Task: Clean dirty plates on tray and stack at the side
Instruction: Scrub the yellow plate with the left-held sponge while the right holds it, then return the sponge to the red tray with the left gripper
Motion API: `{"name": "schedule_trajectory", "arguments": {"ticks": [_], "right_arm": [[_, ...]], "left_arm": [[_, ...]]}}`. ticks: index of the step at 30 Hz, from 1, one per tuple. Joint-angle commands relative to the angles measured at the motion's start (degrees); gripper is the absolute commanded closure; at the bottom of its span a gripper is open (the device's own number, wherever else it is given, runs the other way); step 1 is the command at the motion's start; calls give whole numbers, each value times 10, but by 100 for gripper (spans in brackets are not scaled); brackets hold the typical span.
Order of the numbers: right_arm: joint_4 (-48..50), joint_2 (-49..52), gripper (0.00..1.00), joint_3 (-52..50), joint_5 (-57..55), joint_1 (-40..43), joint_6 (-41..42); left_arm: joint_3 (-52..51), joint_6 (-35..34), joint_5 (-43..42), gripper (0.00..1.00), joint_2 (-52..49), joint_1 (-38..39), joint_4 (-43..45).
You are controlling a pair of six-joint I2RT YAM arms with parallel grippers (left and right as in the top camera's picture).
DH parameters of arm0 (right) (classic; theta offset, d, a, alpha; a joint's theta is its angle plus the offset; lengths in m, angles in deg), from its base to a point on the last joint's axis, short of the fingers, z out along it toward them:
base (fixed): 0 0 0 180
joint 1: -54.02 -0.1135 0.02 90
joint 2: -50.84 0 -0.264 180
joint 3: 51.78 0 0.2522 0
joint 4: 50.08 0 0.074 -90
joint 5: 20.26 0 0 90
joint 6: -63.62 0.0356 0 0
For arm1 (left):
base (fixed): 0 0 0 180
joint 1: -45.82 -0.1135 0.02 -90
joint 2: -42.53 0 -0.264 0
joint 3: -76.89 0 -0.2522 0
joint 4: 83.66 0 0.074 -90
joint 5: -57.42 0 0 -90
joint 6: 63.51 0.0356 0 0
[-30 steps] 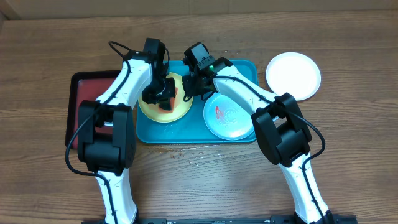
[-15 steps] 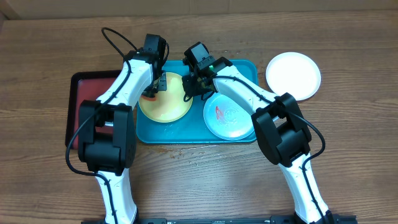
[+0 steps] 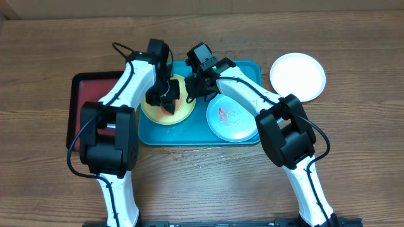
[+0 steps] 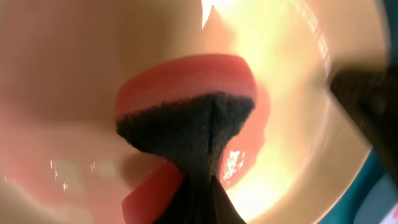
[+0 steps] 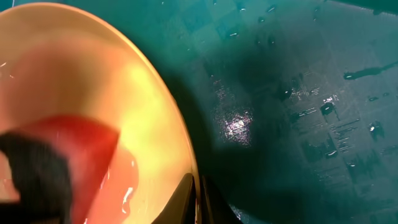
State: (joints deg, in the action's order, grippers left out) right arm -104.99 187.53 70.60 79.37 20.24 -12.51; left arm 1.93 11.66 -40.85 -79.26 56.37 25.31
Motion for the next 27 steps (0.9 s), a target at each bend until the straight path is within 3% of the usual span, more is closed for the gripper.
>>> {"name": "schedule_trajectory", "arguments": {"ticks": [1,7,10,16,20,27], "right_arm": [[-5,10,95,-17,-6,-7,-7],[-7,10,95,-17,-6,-7,-7],[-7,10,95,-17,-6,-7,-7],[-7,10,95,-17,-6,-7,-7],[-7,10,96,-17,-6,-7,-7],[-7,10,96,-17,-6,-7,-7]], "left_arm": [[-1,7,43,96,-6,7,-32],[1,5,256,96,-5,6,-54],[14,-12,321,96,-5,6,-60],[71,-16,322,96,-5,6,-65],[122,-56,311,96,-3,-2,-81],[157,-62,149,96,1,-55,-89]]}}
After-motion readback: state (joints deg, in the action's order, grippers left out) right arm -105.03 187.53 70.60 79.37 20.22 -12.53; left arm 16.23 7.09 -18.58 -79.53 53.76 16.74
